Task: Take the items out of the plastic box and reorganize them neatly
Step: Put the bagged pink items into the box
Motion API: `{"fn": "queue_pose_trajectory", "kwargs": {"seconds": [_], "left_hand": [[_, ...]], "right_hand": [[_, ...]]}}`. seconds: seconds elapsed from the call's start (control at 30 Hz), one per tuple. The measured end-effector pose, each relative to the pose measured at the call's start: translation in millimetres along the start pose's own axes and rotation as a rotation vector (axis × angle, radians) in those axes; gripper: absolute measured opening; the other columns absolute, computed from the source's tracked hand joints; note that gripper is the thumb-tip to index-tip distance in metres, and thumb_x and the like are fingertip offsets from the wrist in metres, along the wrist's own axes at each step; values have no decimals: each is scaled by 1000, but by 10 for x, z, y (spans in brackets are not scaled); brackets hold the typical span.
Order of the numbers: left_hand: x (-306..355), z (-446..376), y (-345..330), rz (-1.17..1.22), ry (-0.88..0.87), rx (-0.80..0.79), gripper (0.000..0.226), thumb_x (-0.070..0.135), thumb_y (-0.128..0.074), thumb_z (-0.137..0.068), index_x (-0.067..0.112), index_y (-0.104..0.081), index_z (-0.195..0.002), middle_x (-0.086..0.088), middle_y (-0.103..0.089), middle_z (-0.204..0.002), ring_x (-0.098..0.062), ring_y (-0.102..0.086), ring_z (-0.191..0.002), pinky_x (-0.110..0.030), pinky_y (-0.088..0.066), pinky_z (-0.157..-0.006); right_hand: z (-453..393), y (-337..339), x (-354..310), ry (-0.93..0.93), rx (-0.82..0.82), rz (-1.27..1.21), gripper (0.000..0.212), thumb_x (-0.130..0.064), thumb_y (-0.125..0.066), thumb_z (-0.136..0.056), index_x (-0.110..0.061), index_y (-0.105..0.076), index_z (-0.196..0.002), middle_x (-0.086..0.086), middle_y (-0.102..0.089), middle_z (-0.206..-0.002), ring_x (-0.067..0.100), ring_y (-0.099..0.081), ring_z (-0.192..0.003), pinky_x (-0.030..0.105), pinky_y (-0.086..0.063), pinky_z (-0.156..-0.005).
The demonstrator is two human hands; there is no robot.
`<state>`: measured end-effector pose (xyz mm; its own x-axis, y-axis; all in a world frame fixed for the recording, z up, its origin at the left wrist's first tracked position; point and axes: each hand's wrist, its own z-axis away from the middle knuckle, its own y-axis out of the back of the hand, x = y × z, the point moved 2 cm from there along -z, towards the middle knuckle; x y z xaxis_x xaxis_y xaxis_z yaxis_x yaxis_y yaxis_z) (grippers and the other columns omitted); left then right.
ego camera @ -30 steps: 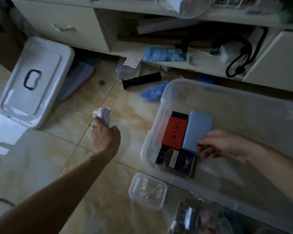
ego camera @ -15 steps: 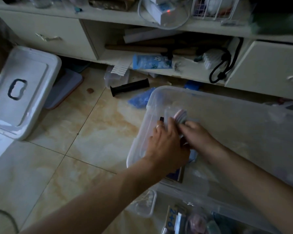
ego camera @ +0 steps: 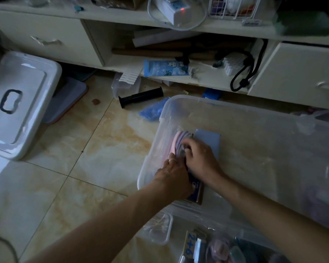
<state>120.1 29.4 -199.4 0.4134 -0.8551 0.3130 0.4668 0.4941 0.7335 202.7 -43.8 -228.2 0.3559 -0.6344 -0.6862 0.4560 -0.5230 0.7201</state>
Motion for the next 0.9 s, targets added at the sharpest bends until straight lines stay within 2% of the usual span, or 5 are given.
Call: {"fn": "queue_pose_trajectory", "kwargs": {"seconds": [0.1, 0.27, 0.53, 0.7, 0.9], "left_hand": [[-33, -67, -32, -47, 48, -22, 102, 42, -60, -88, 5, 10, -153, -21, 1, -160, -35, -16, -146, -46, -29, -115], [-9, -81, -82, -140, 51, -12, 104, 41, -60, -89, 3, 14, -152, -22, 9, -159, -37, -15, -144, -45, -31, -114], [113, 64, 56, -170, 17, 77, 97, 44, -58, -89, 9, 4, -154, -20, 4, -160, -35, -11, -146, -48, -30, -114], [386, 208, 203, -260, -164, 213, 64, 41, -51, -91, 18, -31, -148, -14, -29, -151, -31, -31, -138, -47, -41, -106], [553, 201, 110, -278, -179, 233, 56, 31, -52, -89, 5, -43, -139, -18, -47, -132, -33, -46, -122, -41, -48, -95]], "right_hand": [[32, -73, 13, 125, -248, 55, 34, -11, -48, -99, -11, -63, -130, 12, -47, -147, 29, -49, -132, 30, -38, -109], [112, -105, 22, 131, -444, 202, 59, -15, -46, -103, -24, -24, -157, 10, -6, -166, 33, -29, -147, 35, -28, -118], [173, 354, -98, 110, -364, 117, 39, -10, -51, -94, -14, -59, -132, 12, -62, -130, 28, -58, -118, 34, -45, -99], [263, 598, -46, 60, -339, 172, 24, -16, -58, -92, -13, -64, -115, 13, -69, -115, 30, -63, -105, 41, -51, -86], [446, 656, 4, 50, -290, 133, 19, -6, -56, -88, -4, -63, -106, 20, -69, -109, 35, -64, -103, 32, -40, -71]]}}
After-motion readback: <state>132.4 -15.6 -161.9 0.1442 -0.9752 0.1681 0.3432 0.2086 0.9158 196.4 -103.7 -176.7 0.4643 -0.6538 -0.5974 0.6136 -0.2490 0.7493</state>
